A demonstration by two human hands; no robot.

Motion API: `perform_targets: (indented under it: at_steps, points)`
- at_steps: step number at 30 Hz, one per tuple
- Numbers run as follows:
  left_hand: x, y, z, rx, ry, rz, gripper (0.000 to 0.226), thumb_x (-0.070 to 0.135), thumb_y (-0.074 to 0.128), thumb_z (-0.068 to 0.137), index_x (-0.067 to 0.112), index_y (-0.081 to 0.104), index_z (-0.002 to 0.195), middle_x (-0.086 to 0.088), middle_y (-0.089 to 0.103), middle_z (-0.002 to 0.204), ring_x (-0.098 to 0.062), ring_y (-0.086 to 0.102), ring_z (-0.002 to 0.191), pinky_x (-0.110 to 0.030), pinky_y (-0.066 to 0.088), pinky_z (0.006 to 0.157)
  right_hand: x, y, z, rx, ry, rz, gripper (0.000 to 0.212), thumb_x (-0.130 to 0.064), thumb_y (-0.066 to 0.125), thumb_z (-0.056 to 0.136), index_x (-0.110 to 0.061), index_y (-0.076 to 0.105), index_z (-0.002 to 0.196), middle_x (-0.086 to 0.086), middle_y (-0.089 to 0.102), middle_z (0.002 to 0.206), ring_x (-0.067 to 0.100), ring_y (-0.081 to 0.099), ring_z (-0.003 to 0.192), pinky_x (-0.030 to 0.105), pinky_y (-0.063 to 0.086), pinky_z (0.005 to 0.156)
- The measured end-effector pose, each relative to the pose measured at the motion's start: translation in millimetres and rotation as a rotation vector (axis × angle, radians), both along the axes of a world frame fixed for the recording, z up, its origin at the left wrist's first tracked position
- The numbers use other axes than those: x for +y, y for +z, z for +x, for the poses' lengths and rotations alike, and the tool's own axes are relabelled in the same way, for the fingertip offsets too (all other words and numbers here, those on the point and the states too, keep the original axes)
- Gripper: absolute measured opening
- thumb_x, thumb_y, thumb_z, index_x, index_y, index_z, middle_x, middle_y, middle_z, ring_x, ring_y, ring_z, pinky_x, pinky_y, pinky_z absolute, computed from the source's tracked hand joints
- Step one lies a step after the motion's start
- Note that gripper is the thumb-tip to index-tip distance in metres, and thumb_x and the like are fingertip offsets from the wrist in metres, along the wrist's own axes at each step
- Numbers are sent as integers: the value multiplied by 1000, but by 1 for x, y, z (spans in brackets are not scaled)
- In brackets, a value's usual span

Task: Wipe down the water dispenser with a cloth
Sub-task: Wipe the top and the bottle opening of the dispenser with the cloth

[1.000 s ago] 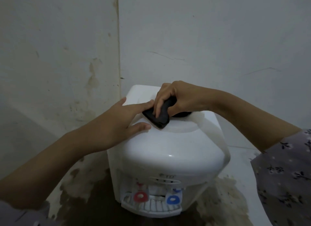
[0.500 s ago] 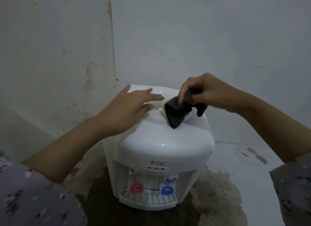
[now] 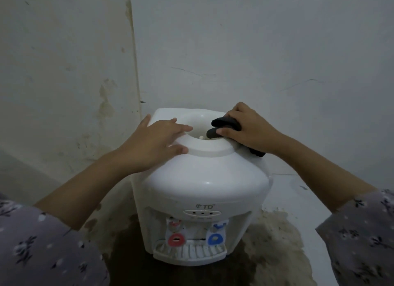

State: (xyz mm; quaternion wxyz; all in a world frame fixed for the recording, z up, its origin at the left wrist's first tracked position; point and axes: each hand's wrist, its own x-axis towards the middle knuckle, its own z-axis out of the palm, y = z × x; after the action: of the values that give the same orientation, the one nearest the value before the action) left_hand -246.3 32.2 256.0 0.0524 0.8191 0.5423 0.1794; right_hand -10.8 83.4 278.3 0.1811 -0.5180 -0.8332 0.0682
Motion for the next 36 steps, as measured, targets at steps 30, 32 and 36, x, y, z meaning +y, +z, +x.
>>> perform_targets:
  at_steps: [30,32,36]
  points:
    - [0,2,-31,-320,-147,232,36,24,52,94,35,50,128,10,52,134,-13,39,131,-38,26,110,-65,-20,-65,144,-403,148,33,-43,46,93,-12,55,85,0,38,97,22,50,76,33,41,63]
    - [2,-2,-30,-271,-206,216,32,31,45,97,36,51,127,11,52,135,-11,36,133,-37,26,108,-70,-21,-81,73,-374,220,33,-41,44,95,-11,50,82,-1,35,95,21,47,77,33,40,60]
    - [4,-8,-33,-290,-217,202,29,27,46,97,30,57,124,18,55,125,-3,41,124,-14,26,100,-76,-23,-106,-46,-322,311,29,-38,41,96,-11,51,94,1,35,99,21,43,91,32,35,59]
